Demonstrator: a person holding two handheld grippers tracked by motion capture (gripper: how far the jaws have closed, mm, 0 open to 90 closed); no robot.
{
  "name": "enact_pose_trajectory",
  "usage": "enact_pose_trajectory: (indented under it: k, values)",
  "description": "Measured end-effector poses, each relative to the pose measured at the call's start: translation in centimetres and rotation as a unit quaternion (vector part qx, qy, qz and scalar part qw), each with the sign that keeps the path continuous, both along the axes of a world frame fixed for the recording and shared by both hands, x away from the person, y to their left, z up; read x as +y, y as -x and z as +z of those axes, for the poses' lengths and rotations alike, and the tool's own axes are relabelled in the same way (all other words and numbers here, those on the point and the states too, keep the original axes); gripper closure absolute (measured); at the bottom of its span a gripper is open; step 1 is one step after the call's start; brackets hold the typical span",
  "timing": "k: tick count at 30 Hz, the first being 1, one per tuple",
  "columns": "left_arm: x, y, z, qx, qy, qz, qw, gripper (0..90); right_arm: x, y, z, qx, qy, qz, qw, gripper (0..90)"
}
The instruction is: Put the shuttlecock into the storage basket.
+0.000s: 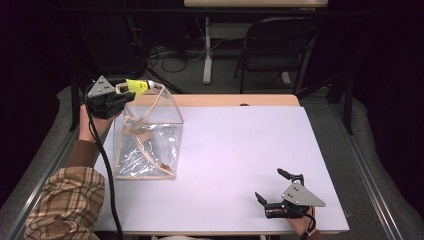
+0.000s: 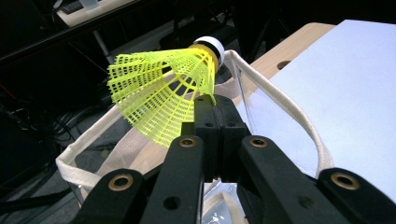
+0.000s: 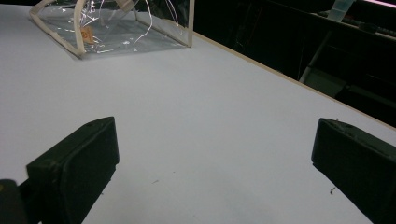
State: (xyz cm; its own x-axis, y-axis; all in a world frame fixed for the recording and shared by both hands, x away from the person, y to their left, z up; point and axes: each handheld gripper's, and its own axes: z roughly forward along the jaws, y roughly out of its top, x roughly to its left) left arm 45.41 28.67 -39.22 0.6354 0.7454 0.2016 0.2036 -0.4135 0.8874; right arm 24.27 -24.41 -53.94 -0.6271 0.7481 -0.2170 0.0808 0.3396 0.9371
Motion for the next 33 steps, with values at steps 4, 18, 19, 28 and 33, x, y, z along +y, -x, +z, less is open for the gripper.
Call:
enact_pose_trajectory:
  k: [4,18,19,28,33]
  values:
    - [-0.1,-0.1,-0.4,0.004,-0.007,0.0,1.0,89.6,0.0,0.0,0.0,0.0,0.001,0.0,1.0,0.2]
    - [-0.3,-0.5,-1.2,0.015,-0.009,-0.003,0.9998,89.6,0.0,0.0,0.0,0.001,0.001,0.0,1.0,0.2]
    - [-0.4,-0.5,-1.3,0.016,-0.008,-0.003,0.9998,89.6,0.0,0.0,0.0,0.0,0.001,0.0,1.0,0.2]
    - [-0.4,-0.8,-1.7,0.025,-0.011,-0.005,0.9996,89.6,0.0,0.0,0.0,0.001,0.001,0.0,1.0,0.3]
    - [-0.5,-0.9,-1.9,0.03,-0.013,-0.006,0.9994,89.6,0.0,0.0,0.0,0.001,0.001,0.0,1.0,0.3]
